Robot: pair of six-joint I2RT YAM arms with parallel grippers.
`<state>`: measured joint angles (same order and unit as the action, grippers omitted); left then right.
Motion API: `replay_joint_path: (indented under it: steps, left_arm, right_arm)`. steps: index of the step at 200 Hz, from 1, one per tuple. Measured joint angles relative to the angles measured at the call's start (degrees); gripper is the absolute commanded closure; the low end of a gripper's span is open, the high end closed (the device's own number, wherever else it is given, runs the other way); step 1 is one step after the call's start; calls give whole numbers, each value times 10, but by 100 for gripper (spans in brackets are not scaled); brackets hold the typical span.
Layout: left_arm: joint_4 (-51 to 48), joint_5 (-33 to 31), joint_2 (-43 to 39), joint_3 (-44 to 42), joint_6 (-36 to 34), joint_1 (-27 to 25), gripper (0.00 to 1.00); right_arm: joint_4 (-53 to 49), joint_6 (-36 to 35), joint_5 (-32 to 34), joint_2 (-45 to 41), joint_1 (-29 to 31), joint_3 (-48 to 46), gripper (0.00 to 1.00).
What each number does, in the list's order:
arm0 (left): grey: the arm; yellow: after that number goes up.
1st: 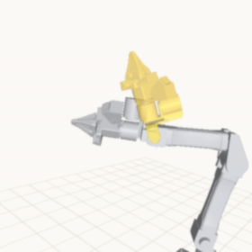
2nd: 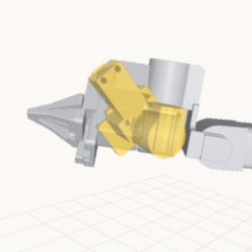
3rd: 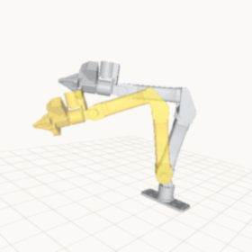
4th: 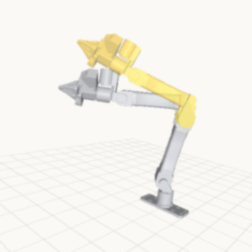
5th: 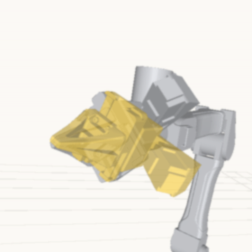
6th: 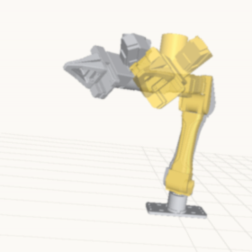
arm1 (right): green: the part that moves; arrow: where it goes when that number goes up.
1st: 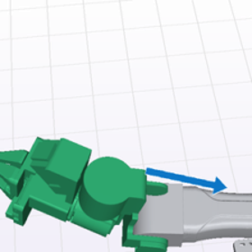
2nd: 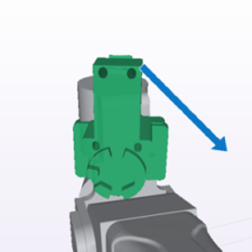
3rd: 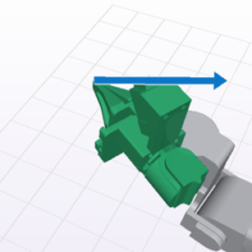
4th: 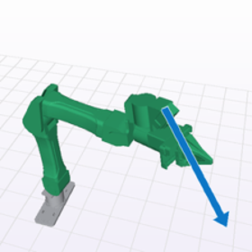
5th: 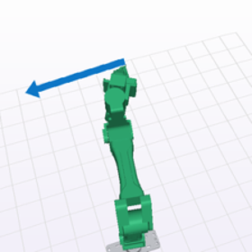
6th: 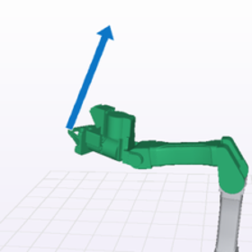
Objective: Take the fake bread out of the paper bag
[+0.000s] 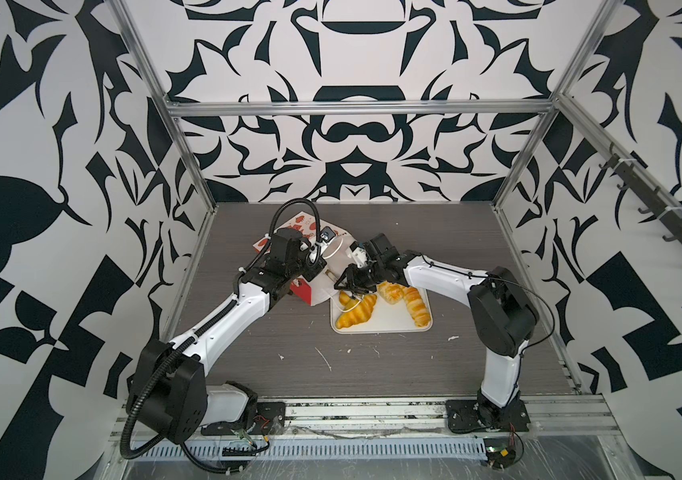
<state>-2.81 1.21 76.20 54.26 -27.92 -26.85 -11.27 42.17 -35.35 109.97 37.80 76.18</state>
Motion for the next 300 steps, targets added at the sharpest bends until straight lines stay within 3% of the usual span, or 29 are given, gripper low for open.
replay_joint_path:
  steps: [85,247,300]
  left_arm:
    - [3,14,0,-4,-2,-4,100]
    - [3,14,16,-4,-2,-7,100]
    - [4,15,16,-4,-2,-9,100]
  right_arm:
    - [13,55,-82,31,-30,61,61]
    - [24,75,-79,100,-32,127,60]
    - [9,44,-52,94,-30,128,59]
